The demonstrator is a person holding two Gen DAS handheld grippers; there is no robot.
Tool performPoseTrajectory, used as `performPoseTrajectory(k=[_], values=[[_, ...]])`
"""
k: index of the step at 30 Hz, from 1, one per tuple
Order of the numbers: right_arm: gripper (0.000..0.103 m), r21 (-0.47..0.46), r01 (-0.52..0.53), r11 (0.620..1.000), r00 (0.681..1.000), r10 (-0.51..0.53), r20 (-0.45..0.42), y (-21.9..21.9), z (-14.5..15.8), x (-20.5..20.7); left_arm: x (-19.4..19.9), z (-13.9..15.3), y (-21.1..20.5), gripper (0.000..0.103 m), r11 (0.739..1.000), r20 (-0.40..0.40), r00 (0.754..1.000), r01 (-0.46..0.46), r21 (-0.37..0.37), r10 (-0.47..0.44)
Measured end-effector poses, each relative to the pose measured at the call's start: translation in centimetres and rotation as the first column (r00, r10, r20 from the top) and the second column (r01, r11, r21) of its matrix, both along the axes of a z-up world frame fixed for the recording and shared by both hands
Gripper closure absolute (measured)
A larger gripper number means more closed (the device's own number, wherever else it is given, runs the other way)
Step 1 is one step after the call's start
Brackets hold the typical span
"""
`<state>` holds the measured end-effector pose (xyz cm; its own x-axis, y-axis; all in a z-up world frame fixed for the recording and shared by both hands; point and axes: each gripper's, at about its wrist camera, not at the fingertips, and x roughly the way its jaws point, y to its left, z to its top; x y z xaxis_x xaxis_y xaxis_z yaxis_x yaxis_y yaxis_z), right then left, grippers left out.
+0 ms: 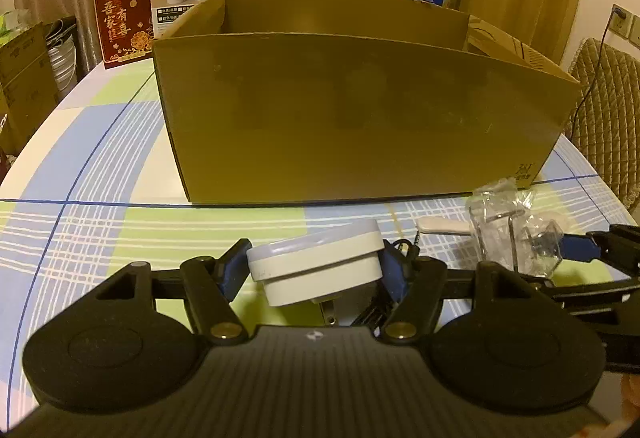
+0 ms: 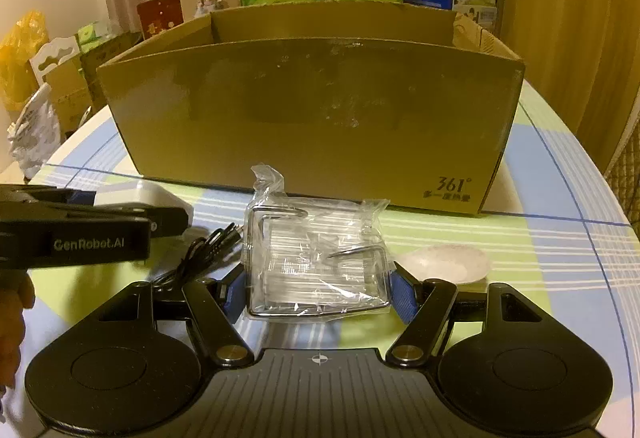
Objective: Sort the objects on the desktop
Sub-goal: 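Carry the plug adapter with the left gripper into the cardboard box while the right carries the plastic rack there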
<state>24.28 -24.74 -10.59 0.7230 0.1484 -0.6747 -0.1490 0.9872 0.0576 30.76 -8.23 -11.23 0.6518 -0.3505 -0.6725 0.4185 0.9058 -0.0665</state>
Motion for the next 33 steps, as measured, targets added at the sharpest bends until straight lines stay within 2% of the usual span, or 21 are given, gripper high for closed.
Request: performPoseTrajectory(k=[6,33], values=[[0.036,0.006,0.005,1.000,1.000,-0.005,0.014,-0.1,0.4,0.0,-0.8,0.7,-0.3,0.040,1.000,0.033,0.999,0.025,0.016,-0.026],[0.036,0.015,0.038,0.999,0.998,-0.038,0.039,-0.9,2.0,-1.0,-1.7,2.0,0.3,0.040,1.000,0.020,0.999,0.025,-0.007,-0.025]])
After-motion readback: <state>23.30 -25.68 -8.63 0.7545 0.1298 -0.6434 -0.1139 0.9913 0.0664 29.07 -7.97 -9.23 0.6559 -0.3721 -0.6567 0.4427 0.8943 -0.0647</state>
